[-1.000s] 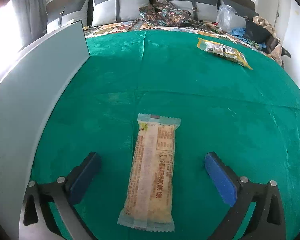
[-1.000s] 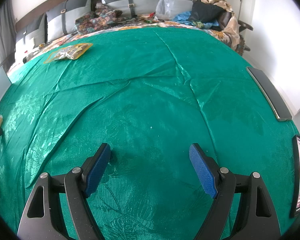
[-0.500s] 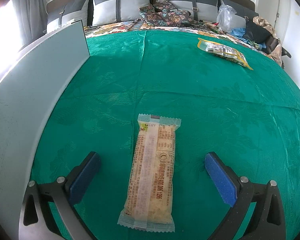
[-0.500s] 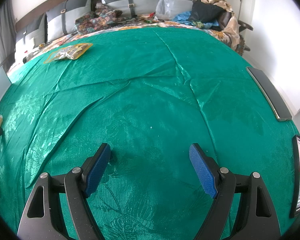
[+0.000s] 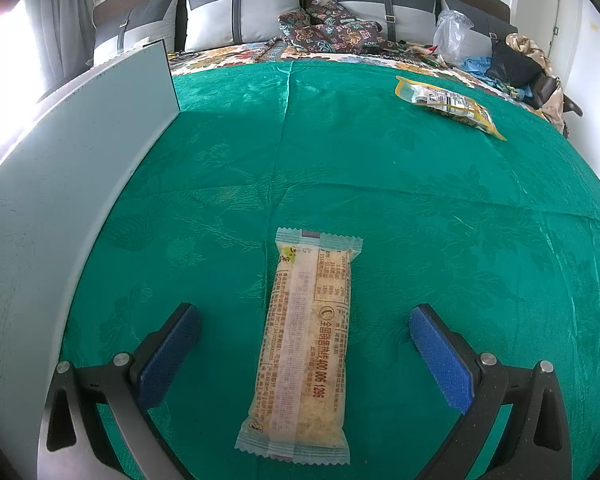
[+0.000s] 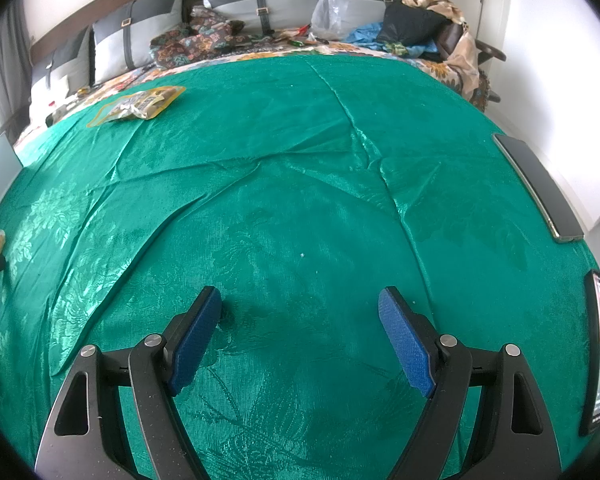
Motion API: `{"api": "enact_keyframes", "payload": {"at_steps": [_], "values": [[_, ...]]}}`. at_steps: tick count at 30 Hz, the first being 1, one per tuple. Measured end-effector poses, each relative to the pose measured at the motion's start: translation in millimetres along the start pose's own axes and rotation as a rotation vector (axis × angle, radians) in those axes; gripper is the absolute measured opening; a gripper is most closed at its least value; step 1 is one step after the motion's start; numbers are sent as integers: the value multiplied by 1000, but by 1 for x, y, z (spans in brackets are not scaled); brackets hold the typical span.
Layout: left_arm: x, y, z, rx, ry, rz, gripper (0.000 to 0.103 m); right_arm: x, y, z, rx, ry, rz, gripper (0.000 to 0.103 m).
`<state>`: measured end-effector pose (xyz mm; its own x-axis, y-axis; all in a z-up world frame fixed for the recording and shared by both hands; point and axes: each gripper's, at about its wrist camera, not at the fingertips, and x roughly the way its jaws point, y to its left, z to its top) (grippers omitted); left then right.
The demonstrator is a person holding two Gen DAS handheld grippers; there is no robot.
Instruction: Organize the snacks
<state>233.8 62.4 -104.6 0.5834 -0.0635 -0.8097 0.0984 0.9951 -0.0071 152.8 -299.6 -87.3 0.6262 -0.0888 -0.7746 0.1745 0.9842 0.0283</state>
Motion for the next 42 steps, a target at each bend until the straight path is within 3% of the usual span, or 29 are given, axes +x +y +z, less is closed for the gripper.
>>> {"api": "enact_keyframes", "payload": {"at_steps": [19, 22, 25, 28, 31, 35, 37, 39, 40, 41, 42], "values": [[0, 0, 0, -1, -2, 0, 103, 0, 0, 3, -25, 19, 19, 85], [1, 0, 0, -1, -3, 0, 103, 0, 4, 33, -102, -28, 115, 84], [1, 0, 0, -1, -3, 0, 103, 10, 28, 98, -228, -72, 234, 84], [1, 1, 0, -1, -3, 0, 103, 37, 74, 164, -393, -55, 335, 83], [1, 0, 0, -1, -3, 0, 103, 73, 130, 205, -602, -3, 344, 83], [1, 1, 0, -2, -3, 0, 103, 126, 195, 226, -831, 89, 271, 83], [1, 1, -1, -3, -4, -1, 103, 144, 212, 229, -866, 132, 275, 83], [2, 1, -1, -5, -3, -1, 103, 169, 225, 231, -852, 185, 215, 83], [2, 1, -1, -5, -4, -1, 103, 172, 223, 238, -787, 195, 256, 84], [2, 1, -1, -5, -4, -1, 103, 179, 220, 244, -713, 245, 286, 81], [2, 1, -1, -5, -4, -1, 103, 182, 214, 248, -657, 275, 294, 68]]}}
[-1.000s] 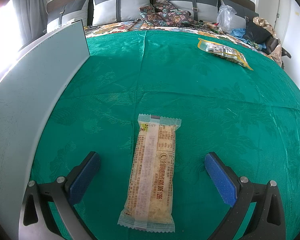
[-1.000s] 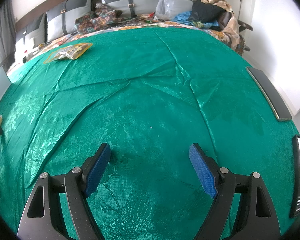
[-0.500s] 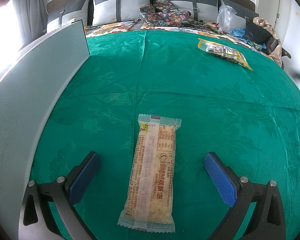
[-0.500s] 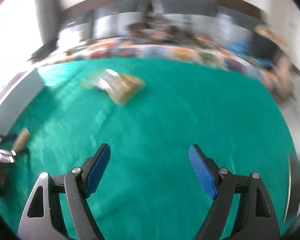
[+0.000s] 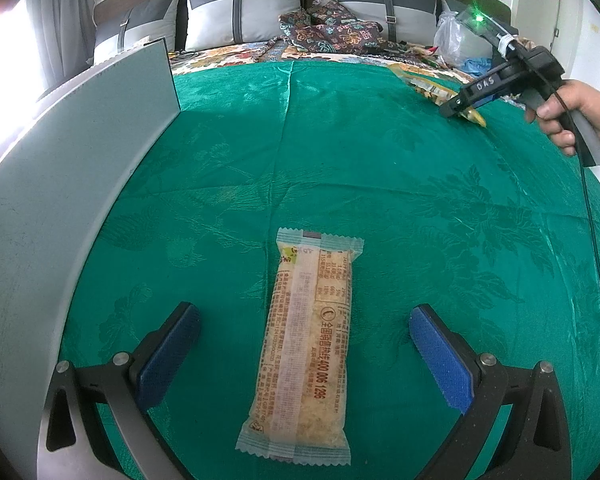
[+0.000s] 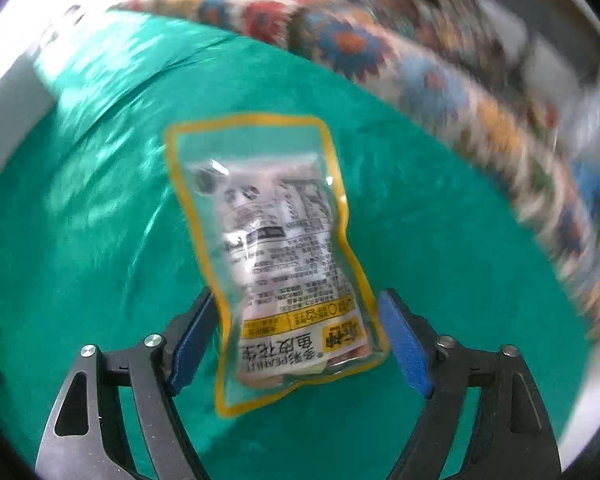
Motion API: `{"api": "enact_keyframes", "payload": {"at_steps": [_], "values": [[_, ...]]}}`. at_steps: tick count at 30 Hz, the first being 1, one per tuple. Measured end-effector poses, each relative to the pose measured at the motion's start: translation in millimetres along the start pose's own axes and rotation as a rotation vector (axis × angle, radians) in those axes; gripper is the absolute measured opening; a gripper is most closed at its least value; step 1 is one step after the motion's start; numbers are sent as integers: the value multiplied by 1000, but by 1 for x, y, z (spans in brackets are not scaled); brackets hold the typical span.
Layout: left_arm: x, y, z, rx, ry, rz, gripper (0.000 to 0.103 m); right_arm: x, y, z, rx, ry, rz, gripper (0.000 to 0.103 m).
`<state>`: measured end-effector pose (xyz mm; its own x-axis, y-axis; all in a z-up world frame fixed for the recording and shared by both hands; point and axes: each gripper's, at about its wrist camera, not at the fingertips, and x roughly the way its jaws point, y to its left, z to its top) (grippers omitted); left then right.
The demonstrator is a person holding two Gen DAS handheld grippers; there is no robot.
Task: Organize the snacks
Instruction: 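Move the right tool to the clear peanut bag and grasp it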
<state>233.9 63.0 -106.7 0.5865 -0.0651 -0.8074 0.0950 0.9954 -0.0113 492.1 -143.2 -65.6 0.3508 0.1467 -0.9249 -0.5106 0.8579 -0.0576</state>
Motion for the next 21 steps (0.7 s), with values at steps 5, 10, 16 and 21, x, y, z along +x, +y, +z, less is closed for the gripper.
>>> {"api": "enact_keyframes", "payload": {"at_steps": [5, 10, 16, 21], "values": [[0, 0, 0, 0, 0, 0, 103, -16, -7, -29, 133, 6, 87, 63], [0, 0, 0, 0, -1, 0, 103, -52, 20, -104, 265, 41, 116, 63], [0, -1, -1, 0, -1, 0, 103, -109, 109, -231, 358, -48, -7, 66], [1, 0, -1, 0, -1, 0, 103, -114, 164, -281, 391, -197, -231, 82]]}}
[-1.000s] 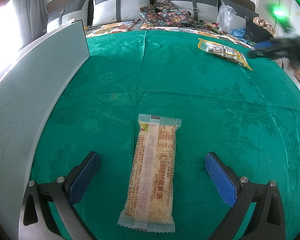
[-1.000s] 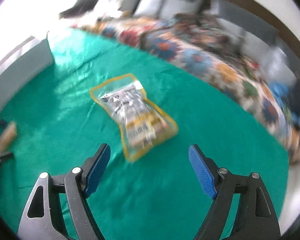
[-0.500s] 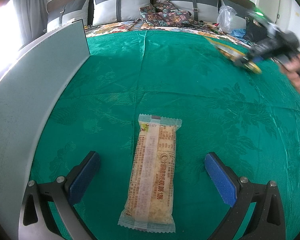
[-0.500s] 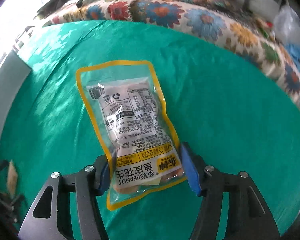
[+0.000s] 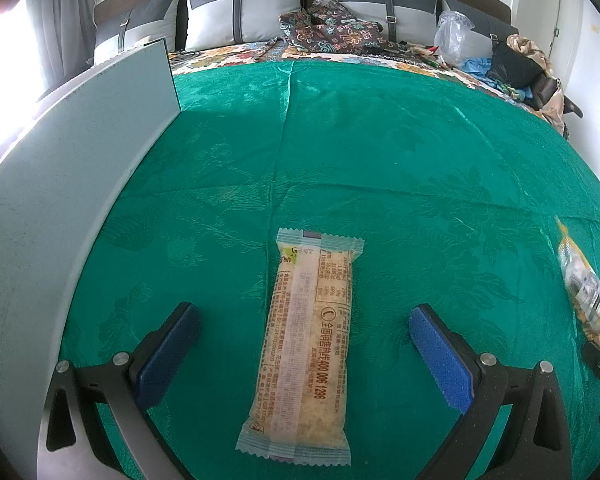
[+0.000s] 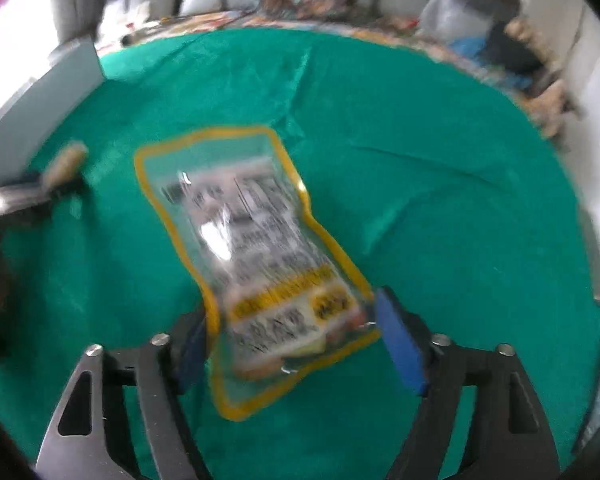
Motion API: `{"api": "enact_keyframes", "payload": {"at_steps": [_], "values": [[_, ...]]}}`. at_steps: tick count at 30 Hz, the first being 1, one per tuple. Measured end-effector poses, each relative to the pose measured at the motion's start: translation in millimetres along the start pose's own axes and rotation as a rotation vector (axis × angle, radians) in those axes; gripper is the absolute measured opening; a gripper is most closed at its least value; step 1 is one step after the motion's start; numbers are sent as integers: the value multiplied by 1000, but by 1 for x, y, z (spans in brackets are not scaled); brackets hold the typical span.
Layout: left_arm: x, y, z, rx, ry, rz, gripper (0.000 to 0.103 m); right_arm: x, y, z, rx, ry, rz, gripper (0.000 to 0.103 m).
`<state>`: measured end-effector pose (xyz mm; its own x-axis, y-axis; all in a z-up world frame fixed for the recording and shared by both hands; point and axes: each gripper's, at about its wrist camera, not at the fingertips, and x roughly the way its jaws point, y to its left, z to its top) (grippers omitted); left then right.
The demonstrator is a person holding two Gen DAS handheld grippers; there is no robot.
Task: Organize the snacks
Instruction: 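Move the right tool to the clear peanut bag and grasp it, then carry the snack bar into the box with the left tool while the right carries the peanut bag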
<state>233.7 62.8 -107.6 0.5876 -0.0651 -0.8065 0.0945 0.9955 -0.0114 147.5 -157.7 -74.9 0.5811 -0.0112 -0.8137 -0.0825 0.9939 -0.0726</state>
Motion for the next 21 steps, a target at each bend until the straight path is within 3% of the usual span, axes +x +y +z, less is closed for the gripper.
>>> {"api": "enact_keyframes", "payload": {"at_steps": [4, 14, 18, 21], "values": [[0, 0, 0, 0, 0, 0, 103, 1, -13, -13, 133, -62, 44, 86], [-1, -1, 0, 4, -1, -2, 103, -1, -10, -18, 122, -56, 32, 87], [-1, 0, 5, 95, 88, -60, 103, -8, -24, 2, 113, 92, 109, 85], [-1, -5, 8, 131, 137, -74, 103, -21, -22, 27, 32, 84, 115, 86]]}}
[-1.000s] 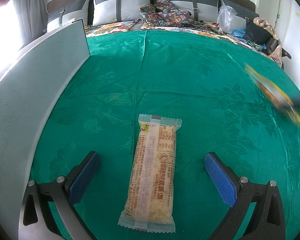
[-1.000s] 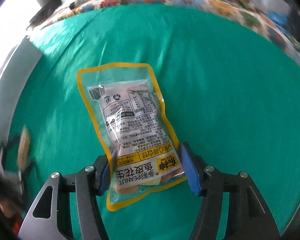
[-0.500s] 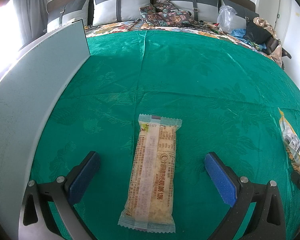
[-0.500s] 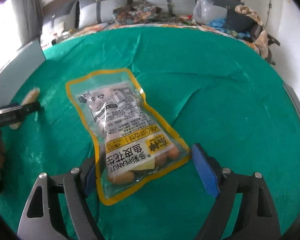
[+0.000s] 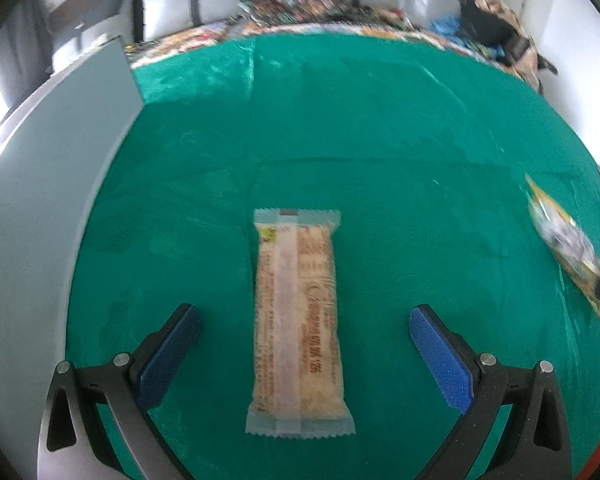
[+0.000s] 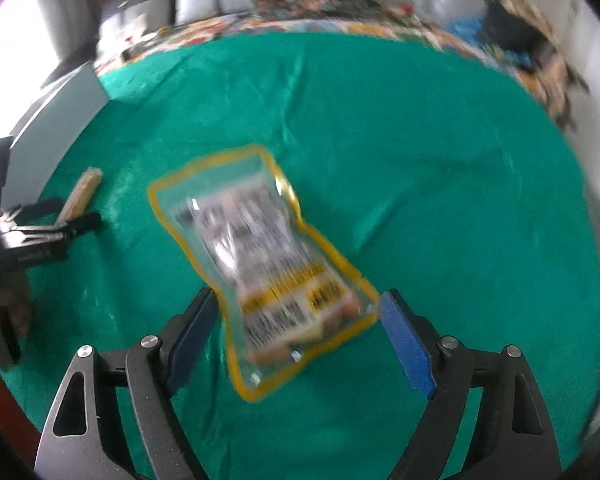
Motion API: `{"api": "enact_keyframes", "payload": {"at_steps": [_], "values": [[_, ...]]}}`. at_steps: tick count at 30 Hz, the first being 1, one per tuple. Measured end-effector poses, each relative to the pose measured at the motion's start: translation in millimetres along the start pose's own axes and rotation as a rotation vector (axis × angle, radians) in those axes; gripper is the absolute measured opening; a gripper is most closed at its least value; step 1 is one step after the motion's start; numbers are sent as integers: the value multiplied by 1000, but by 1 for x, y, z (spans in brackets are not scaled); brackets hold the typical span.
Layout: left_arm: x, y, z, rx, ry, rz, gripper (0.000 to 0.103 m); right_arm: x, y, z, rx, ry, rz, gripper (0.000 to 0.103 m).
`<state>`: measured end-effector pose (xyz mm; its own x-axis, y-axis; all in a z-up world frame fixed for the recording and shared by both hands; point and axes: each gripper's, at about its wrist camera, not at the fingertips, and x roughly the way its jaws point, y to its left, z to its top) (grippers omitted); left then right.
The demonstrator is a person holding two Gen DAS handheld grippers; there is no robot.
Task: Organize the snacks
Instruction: 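Carry the snack bar into the box with the left tool while the right carries the peanut bag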
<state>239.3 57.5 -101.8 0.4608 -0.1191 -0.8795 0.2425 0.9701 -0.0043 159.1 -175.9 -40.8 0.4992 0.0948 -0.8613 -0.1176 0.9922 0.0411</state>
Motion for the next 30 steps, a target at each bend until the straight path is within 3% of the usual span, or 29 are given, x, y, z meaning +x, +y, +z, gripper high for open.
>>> {"api": "enact_keyframes", "payload": {"at_steps": [2, 4, 5, 6, 8, 12, 14, 18, 22, 25, 27, 28, 30], "values": [[-2, -4, 1, 20, 26, -11, 97, 21, 18, 19, -108, 83, 2, 86], [-13, -5, -2, 41, -14, -23, 55, 49, 28, 26, -175, 203, 11, 86], [-18, -2, -4, 40, -27, -1, 26, 49, 24, 31, -149, 169, 43, 82], [-20, 6, -6, 13, -15, -39, 25, 54, 17, 36, -109, 196, 54, 69], [-26, 21, -12, -54, -21, -88, 25, 53, 0, 38, -4, 215, 103, 60], [-60, 43, -33, -200, -86, -205, 25, 42, -25, 26, 125, 216, 179, 59], [-91, 53, -43, -280, -137, -279, 25, 27, -37, 21, 254, 182, 299, 59], [-161, 92, -52, -385, -259, -353, 25, -10, -4, 44, 306, 100, 494, 60], [-230, 162, -64, -439, -347, -248, 25, -46, 89, 85, 179, 52, 677, 60], [-250, 214, -82, -474, -342, -87, 25, -62, 183, 105, 67, 53, 800, 60], [-249, 249, -97, -516, -300, 23, 27, -63, 249, 108, -11, 60, 837, 61], [-246, 262, -105, -532, -276, 76, 32, -62, 274, 108, -39, 60, 839, 61], [-237, 284, -121, -552, -222, 184, 71, -53, 326, 107, -94, 56, 838, 71]]}}
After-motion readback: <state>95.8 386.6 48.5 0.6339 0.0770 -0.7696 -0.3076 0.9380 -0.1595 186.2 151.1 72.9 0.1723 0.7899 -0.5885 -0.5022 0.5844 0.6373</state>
